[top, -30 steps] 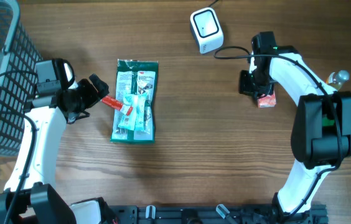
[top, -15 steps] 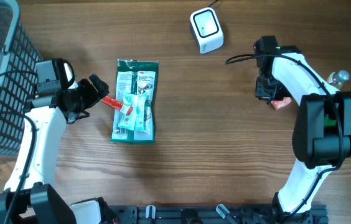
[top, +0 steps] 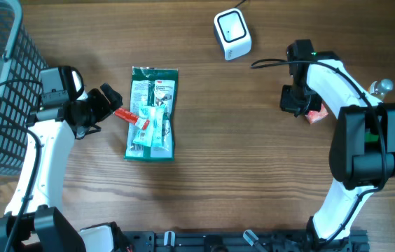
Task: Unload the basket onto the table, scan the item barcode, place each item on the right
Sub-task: 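Release the tissue pack and hold the right gripper above it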
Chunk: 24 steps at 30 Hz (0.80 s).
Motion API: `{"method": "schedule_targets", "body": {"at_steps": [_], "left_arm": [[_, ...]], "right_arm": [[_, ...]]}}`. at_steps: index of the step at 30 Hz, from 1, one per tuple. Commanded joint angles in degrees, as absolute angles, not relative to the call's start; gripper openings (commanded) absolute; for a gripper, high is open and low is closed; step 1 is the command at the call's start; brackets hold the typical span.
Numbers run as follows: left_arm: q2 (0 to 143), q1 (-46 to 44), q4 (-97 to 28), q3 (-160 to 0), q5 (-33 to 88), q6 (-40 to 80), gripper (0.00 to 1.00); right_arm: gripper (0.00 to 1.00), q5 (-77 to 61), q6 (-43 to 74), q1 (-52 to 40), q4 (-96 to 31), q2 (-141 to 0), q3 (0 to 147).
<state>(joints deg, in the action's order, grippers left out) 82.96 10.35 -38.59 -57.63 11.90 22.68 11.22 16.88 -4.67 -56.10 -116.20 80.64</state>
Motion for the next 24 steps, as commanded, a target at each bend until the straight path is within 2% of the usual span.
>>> {"method": "schedule_targets", "body": {"at_steps": [1,6,17,24], "left_arm": [[82.6,10.4,-38.4,-58.2,12.2,23.0,1.0],[82.6,10.4,-38.4,-58.2,12.2,23.0,1.0],[82.6,10.4,-38.4,-58.2,12.2,23.0,1.0],[82.6,10.4,-38.4,-58.2,12.2,23.0,1.0]], "right_arm": [[0.05,19.2,15.8,-4.6,-55.0,-117.3,80.1],[0.08,24.0,15.0,-4.2,-55.0,-117.3,80.1],[0.1,9.1,13.3,-4.1,-55.0,-117.3,80.1],[0.12,11.2,12.2,-4.1,-54.3,-118.0,80.1]]}}
